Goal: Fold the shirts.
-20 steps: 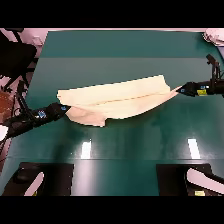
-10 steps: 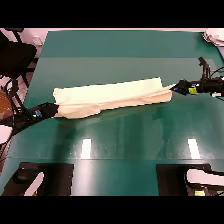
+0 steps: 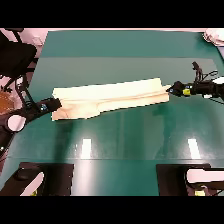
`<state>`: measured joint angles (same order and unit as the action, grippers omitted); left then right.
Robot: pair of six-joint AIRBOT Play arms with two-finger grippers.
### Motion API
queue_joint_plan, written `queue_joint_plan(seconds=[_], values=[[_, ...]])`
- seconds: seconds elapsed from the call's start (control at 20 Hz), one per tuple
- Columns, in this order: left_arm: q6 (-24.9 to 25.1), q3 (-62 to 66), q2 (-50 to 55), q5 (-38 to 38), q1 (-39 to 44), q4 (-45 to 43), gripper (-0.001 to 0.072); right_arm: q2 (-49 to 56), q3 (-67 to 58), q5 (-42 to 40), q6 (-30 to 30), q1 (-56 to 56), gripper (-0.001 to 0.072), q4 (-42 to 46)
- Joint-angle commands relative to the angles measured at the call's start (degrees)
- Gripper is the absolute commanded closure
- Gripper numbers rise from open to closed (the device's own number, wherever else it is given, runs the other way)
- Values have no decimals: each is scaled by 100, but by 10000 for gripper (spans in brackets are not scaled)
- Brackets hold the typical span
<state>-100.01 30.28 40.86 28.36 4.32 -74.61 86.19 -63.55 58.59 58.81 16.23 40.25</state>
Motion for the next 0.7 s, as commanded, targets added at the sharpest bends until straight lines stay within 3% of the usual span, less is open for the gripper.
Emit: queue_joint_plan(seconds=[0.0, 0.4, 0.65], values=[[205, 2, 343, -380, -7, -33, 684, 66, -2, -431, -138, -109, 687, -22], [960, 2, 498, -490, -7, -42, 684, 232, -2, -1029, -144, -221, 688, -17], [1657, 2, 737, -1080, -7, -39, 684, 542, -4, -1062, -157, -223, 688, -17]])
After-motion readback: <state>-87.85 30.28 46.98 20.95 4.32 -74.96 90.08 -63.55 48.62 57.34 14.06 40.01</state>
